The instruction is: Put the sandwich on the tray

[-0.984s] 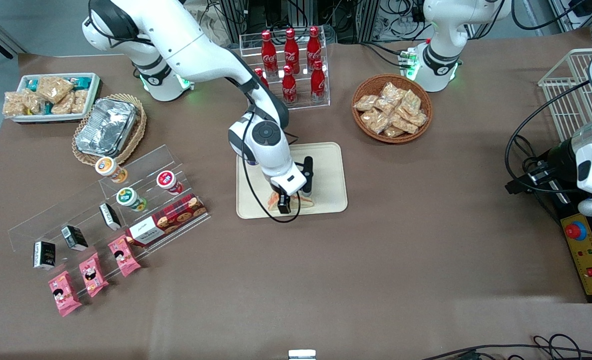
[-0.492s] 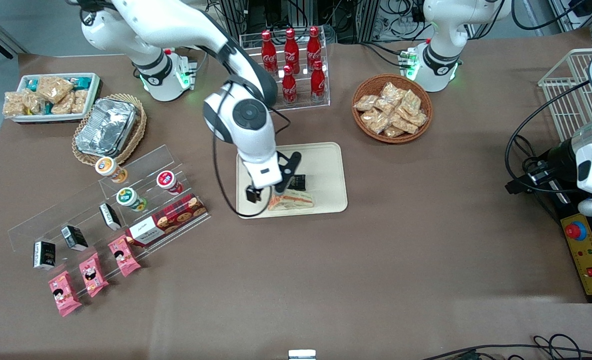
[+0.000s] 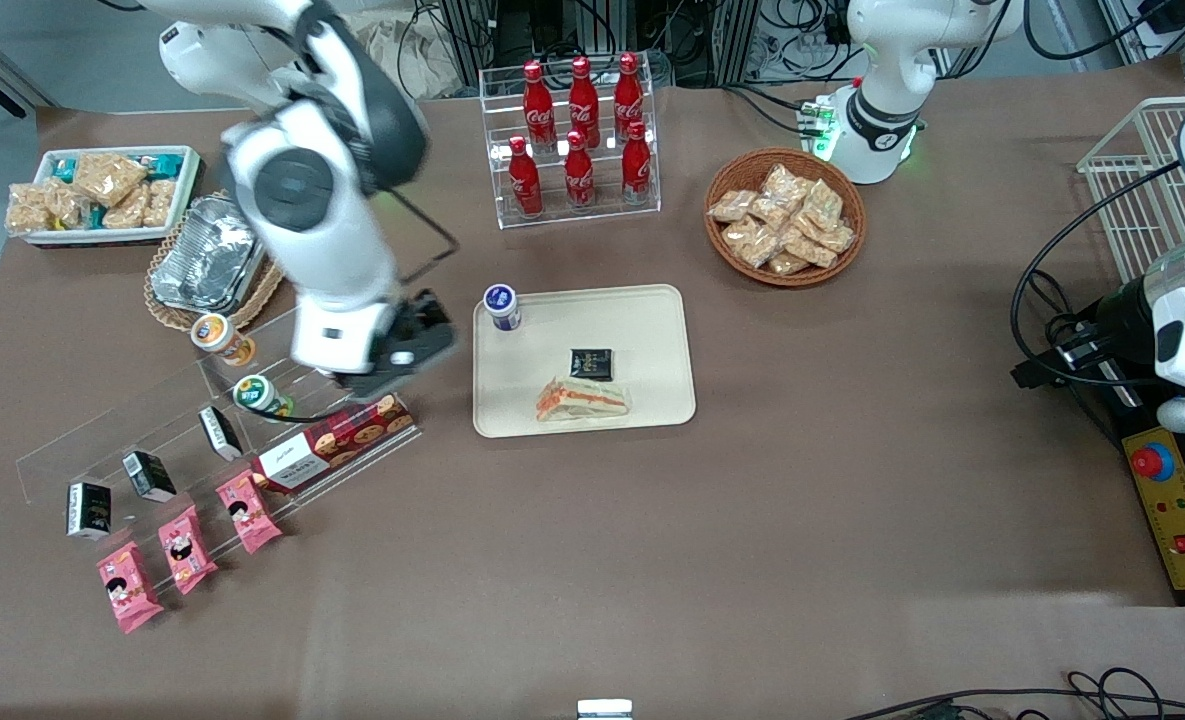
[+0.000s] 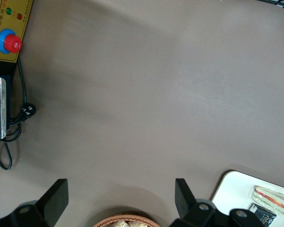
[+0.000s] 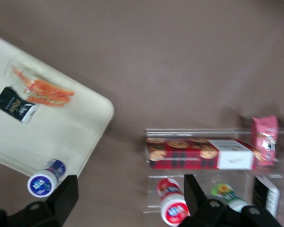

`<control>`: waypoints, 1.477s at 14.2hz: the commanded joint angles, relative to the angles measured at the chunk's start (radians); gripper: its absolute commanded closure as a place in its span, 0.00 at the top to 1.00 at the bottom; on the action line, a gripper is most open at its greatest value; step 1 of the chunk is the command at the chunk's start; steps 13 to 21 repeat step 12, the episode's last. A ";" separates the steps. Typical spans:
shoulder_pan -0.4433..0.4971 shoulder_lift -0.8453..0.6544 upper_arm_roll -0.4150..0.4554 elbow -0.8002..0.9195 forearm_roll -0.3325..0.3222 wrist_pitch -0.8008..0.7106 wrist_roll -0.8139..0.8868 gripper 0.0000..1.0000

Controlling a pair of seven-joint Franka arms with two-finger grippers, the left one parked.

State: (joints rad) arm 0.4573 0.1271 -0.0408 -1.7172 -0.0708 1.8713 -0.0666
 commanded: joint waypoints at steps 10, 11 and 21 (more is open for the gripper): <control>-0.465 -0.184 0.024 -0.019 0.055 -0.138 0.027 0.99; -0.477 -0.184 0.022 -0.019 0.060 -0.139 0.028 0.99; -0.479 -0.185 0.018 -0.019 0.068 -0.147 0.025 0.99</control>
